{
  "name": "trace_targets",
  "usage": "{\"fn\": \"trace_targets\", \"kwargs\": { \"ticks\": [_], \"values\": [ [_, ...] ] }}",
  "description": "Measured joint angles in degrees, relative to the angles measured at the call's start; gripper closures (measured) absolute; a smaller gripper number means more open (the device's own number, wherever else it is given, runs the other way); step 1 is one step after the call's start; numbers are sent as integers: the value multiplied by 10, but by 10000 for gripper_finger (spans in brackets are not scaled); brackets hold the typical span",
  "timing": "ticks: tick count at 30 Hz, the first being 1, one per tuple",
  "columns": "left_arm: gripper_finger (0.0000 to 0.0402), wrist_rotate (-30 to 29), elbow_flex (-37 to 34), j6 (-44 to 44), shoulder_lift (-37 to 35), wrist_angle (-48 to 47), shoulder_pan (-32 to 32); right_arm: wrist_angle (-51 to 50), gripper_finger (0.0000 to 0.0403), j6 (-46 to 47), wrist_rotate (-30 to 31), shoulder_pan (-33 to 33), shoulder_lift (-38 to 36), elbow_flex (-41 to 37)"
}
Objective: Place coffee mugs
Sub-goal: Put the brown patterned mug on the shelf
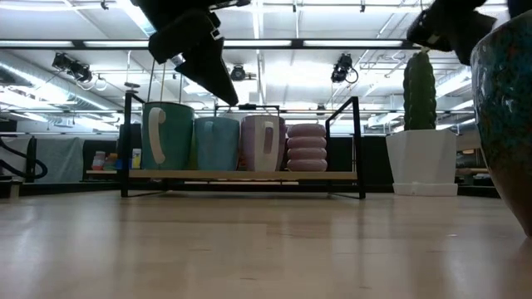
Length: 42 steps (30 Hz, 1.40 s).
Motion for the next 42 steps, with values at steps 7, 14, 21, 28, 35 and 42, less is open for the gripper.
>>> {"fn": "trace_targets", "kwargs": {
  "ticks": [7, 14, 21, 28, 35, 42],
  "values": [
    [319, -2, 0, -10, 0, 1, 9, -16, 183, 40, -5, 3, 54, 7],
    [319, -2, 21, -48, -16, -71, 11, -17, 216, 64, -30, -2, 96, 7],
    [319, -11, 20, -72, -83, -122, 6, -22, 269, 48, -30, -1, 123, 8],
    [319, -19, 20, -84, -123, -134, -5, -28, 357, -42, -9, -19, 120, 7],
    [319, -38, 20, -84, -132, -119, -9, -35, 358, -196, 29, -73, 120, 24],
    [319, -37, 20, -85, -131, -120, -8, -48, 358, -320, 83, -136, 120, 104]
  ]
}}
